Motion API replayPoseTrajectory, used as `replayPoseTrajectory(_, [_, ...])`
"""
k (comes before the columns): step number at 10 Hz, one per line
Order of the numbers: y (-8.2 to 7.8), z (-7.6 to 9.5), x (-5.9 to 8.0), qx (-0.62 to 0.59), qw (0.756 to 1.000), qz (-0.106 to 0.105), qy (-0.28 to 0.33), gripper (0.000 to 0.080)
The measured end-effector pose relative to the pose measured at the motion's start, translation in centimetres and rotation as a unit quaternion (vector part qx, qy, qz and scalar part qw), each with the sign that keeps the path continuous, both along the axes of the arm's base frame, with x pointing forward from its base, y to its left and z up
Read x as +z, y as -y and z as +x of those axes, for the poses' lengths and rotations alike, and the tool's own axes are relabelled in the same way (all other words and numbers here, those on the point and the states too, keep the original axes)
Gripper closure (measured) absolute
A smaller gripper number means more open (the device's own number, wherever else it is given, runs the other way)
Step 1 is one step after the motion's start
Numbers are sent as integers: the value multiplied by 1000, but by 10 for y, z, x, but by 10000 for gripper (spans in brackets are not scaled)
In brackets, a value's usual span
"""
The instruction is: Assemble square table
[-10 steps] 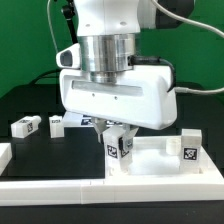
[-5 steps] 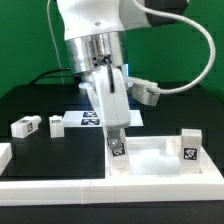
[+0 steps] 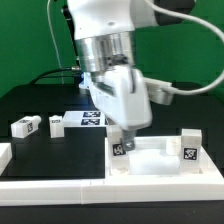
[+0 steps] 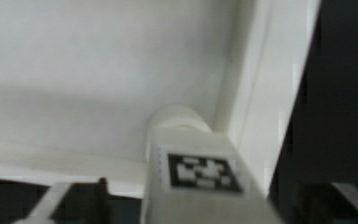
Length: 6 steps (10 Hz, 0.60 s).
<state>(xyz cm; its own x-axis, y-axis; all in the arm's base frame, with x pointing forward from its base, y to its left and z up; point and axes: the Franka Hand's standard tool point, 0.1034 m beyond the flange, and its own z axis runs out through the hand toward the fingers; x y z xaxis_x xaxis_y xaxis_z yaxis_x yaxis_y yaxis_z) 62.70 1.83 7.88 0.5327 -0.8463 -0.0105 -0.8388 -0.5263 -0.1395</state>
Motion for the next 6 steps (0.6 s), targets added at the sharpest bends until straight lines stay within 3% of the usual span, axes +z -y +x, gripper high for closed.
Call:
replayPoseTrajectory(1, [-3, 0, 0, 48, 999, -7, 3, 173])
replayPoseTrajectory(5, [2, -1, -1, 177, 984, -22, 14, 151])
replayPoseTrajectory(6, [13, -2, -3, 225, 974, -31, 22, 150])
